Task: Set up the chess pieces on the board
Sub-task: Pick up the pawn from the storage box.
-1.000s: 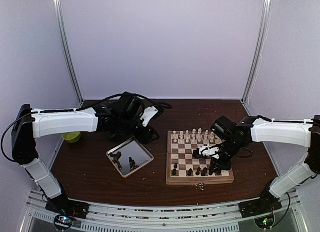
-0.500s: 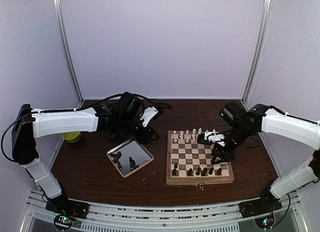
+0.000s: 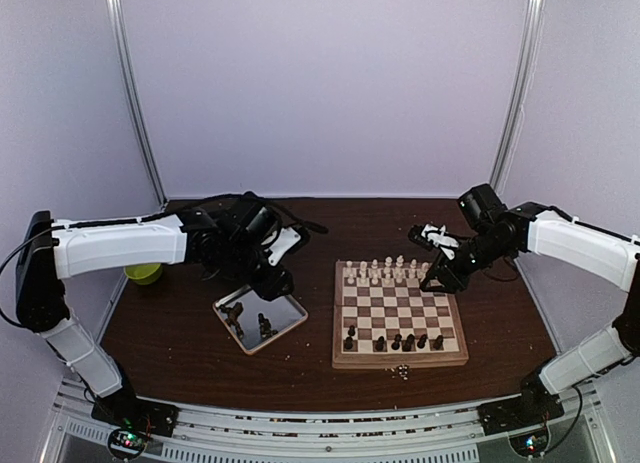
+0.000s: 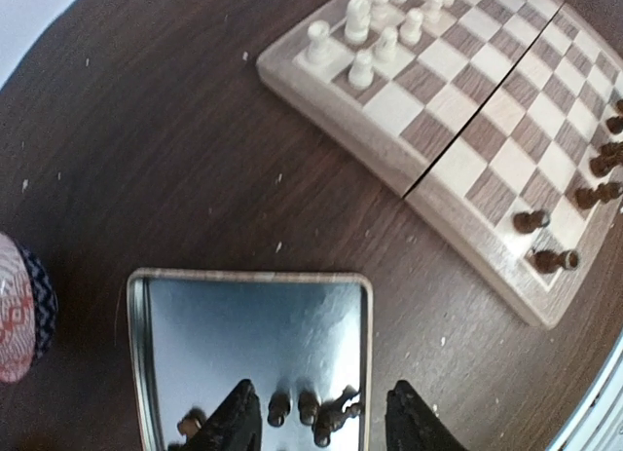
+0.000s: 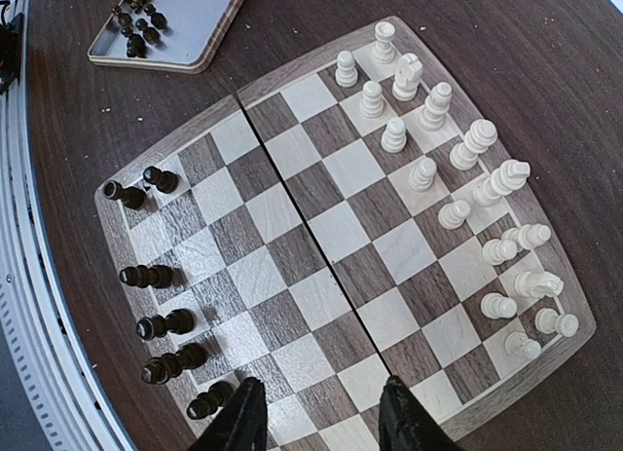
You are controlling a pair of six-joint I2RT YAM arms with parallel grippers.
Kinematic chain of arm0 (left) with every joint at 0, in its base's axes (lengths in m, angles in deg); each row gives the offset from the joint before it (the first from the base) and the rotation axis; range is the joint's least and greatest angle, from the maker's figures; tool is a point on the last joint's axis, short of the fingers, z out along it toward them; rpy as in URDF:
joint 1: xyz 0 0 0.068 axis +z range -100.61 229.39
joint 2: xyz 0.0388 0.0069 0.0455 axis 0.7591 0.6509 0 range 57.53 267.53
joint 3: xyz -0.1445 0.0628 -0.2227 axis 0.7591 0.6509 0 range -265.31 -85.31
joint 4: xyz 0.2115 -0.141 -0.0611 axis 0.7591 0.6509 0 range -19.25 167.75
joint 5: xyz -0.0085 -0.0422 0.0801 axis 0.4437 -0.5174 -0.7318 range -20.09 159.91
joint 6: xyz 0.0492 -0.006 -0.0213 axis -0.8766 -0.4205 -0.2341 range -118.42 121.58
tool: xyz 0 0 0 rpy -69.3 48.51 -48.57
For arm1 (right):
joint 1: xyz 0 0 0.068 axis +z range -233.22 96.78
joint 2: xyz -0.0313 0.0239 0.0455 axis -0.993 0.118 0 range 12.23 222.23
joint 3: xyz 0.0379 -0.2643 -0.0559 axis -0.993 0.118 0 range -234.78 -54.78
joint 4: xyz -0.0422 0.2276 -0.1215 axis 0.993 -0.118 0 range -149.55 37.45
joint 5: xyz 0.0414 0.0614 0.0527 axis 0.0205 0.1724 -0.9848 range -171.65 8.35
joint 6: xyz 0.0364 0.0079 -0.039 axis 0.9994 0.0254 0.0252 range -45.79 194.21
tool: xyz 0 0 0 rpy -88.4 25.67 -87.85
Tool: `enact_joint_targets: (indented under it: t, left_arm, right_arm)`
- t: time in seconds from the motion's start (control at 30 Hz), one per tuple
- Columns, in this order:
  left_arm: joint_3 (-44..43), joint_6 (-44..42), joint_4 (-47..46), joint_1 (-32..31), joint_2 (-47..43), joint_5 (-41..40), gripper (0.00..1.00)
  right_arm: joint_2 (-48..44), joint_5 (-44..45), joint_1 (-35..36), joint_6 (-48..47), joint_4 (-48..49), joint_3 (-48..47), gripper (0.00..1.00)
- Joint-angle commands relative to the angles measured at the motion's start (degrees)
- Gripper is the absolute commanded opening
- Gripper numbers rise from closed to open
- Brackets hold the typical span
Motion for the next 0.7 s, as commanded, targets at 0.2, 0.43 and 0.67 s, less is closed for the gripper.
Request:
enact_joint_targets:
  t: [0.2, 0.43, 0.67]
  left_arm:
    - [2.14, 6.57, 11.37, 4.25, 3.64, -2.82, 0.40]
    - [1.30, 6.85, 11.29, 5.86, 7.01, -0.05, 0.39]
    - [-0.04, 6.21, 11.06, 6.16, 10.29, -0.35, 0.38]
  right_arm:
    - [-0.73, 1.85, -0.02, 0.17, 2.17, 1.10, 0.41]
    - [-1.20, 2.18, -0.02, -0.39, 2.16, 1.59, 0.41]
    - [-1.15, 2.02, -0.02, -0.65, 1.80, 1.58, 0.41]
